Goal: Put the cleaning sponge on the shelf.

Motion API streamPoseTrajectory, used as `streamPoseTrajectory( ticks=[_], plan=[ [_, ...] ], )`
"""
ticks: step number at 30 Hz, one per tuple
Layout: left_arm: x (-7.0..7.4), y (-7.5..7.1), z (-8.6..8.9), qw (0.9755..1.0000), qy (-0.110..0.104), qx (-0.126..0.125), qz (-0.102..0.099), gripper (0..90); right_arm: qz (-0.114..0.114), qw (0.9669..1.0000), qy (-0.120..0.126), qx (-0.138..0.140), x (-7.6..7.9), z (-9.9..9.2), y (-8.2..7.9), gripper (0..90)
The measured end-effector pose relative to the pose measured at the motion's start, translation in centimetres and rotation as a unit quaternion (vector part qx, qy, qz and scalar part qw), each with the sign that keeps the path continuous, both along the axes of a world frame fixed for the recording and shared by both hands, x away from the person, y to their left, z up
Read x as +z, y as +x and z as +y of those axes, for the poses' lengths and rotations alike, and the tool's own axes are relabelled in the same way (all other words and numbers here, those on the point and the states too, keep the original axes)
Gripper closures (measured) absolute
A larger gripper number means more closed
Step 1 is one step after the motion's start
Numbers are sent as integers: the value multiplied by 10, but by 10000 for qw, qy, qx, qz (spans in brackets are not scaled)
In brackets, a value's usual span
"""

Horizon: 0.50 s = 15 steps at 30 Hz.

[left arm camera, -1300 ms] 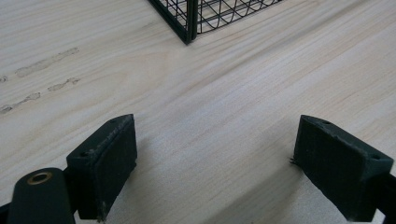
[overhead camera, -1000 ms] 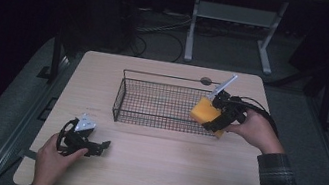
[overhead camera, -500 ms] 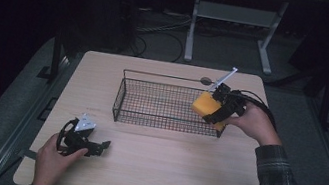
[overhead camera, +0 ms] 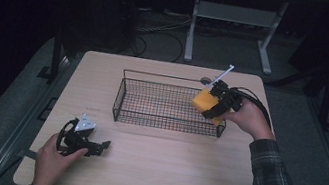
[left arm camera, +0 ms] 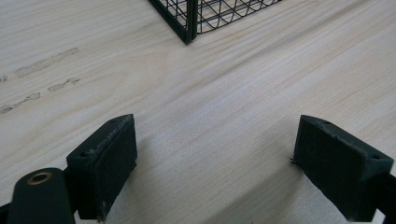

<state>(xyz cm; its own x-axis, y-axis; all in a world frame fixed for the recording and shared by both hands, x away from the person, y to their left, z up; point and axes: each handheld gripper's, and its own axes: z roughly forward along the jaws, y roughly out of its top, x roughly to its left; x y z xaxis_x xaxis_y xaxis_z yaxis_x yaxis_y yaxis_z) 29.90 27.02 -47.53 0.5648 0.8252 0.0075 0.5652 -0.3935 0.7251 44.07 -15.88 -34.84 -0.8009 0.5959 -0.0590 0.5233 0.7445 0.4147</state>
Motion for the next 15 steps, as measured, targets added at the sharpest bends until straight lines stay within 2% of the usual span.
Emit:
streamPoseTrajectory(
  ticks=[15],
  plan=[
    [0, 0, 0, 10000, -1, -1, -1, 125, 41, 9999, 24, -134, -11, 5, 22, 224]
  ],
)
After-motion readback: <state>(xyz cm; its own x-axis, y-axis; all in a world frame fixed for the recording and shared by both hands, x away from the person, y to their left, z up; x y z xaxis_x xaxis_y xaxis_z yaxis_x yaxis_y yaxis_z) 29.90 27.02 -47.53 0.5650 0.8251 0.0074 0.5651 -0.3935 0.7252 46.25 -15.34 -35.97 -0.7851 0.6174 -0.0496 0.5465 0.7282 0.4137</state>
